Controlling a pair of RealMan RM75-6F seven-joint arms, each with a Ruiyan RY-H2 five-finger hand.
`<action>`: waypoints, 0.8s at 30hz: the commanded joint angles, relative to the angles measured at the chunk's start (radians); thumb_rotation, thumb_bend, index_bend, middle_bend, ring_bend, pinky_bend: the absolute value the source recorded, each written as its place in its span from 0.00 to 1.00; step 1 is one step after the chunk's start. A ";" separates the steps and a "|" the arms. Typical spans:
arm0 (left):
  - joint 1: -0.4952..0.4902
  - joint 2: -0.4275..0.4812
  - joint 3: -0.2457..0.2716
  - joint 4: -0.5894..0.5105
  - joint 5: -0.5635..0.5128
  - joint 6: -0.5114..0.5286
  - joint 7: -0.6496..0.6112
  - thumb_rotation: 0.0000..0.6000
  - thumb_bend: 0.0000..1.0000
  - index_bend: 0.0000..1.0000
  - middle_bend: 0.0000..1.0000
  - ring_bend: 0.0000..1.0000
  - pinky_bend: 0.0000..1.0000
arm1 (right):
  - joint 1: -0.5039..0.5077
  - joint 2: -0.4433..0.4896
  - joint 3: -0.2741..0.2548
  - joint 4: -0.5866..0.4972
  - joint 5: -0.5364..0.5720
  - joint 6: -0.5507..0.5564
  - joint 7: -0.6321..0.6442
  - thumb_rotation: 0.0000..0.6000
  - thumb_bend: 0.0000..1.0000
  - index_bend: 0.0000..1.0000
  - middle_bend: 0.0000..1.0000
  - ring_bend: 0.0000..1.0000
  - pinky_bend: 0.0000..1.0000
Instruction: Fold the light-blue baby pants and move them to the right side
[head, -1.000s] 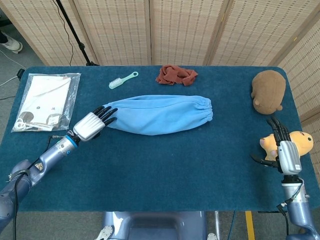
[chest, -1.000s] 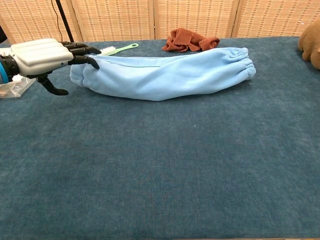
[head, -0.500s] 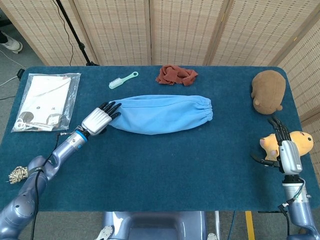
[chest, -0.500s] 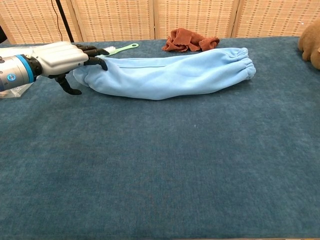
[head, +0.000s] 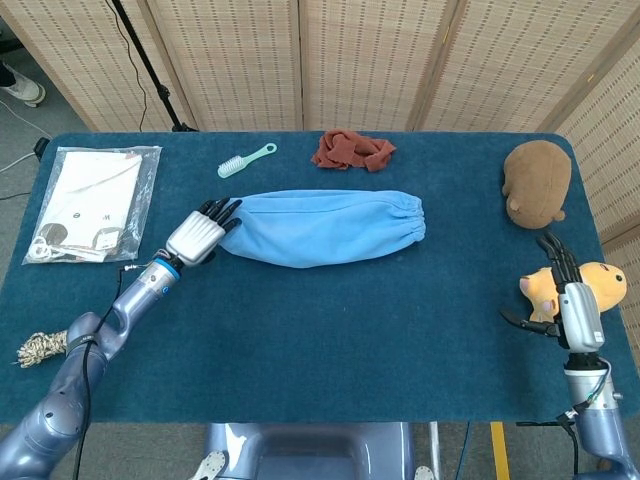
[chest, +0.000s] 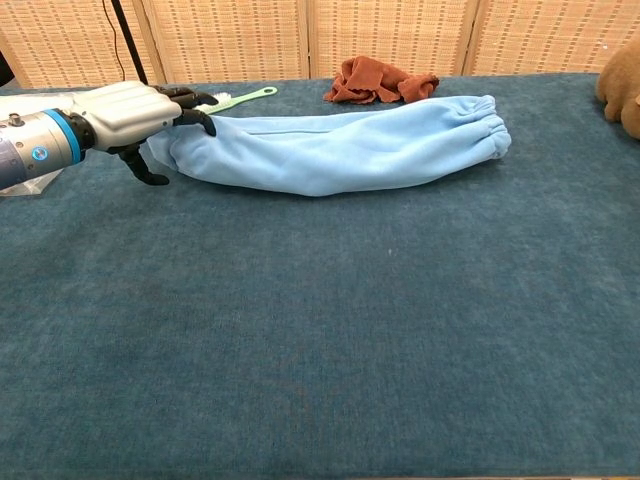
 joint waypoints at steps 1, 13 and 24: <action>-0.004 -0.011 -0.011 0.007 -0.014 -0.006 0.000 1.00 0.20 0.18 0.03 0.06 0.21 | -0.002 0.002 0.003 -0.007 -0.005 0.006 0.002 1.00 0.00 0.04 0.00 0.00 0.01; -0.008 -0.055 -0.045 0.036 -0.057 0.012 0.032 1.00 0.26 0.36 0.26 0.29 0.35 | -0.022 0.026 0.012 -0.053 -0.043 0.067 0.030 1.00 0.00 0.06 0.01 0.00 0.01; -0.008 -0.073 -0.048 0.045 -0.067 -0.004 0.064 1.00 0.67 0.53 0.41 0.38 0.44 | -0.030 0.034 0.014 -0.065 -0.058 0.087 0.052 1.00 0.00 0.07 0.02 0.00 0.01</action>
